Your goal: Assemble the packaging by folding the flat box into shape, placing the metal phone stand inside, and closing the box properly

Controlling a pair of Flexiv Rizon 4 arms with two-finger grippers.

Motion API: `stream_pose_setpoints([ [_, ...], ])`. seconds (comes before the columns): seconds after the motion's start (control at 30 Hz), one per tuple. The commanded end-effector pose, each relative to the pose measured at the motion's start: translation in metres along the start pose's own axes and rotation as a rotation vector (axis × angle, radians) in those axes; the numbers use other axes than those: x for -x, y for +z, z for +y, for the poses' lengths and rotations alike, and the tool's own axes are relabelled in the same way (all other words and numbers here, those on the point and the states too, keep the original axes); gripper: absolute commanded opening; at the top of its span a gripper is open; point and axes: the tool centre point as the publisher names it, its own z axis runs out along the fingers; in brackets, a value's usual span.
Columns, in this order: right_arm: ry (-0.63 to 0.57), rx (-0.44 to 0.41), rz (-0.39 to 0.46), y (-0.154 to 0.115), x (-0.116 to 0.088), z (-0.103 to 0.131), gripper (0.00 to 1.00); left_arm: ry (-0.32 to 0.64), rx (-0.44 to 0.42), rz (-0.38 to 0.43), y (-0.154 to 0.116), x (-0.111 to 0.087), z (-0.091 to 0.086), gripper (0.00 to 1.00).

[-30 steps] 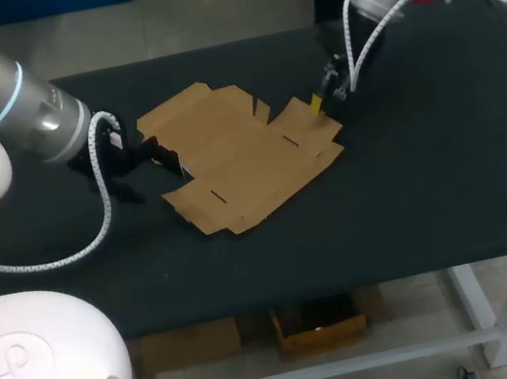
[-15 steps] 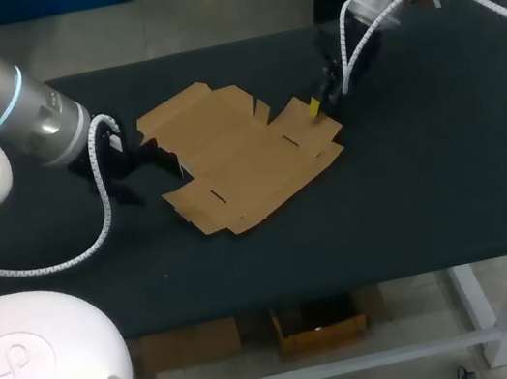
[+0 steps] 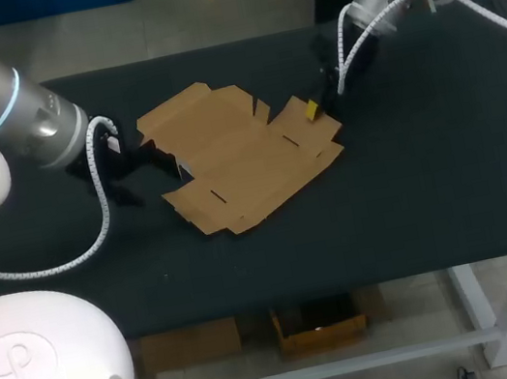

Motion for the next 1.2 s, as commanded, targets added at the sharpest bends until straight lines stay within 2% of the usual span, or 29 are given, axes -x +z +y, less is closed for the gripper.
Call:
stream_pose_setpoints([
  [0.03,0.001,0.005,0.032,-0.001,0.003,0.000,0.00,0.001,-0.002,0.002,-0.001,0.001,0.001,1.00],
  [0.27,0.000,0.036,0.023,-0.002,-0.001,-0.007,0.00,0.002,0.000,0.004,-0.001,0.002,0.001,1.00],
  [0.47,0.006,0.097,0.000,-0.007,-0.008,-0.019,0.00,0.005,0.000,0.006,-0.001,0.002,0.001,1.00],
  [0.87,0.030,0.200,0.005,-0.011,-0.018,-0.042,0.00,0.009,0.004,0.005,0.001,0.002,0.000,1.00],
  [1.2,0.082,0.286,0.011,-0.013,-0.014,-0.062,0.00,0.007,0.005,0.006,0.002,0.003,0.000,1.00],
])
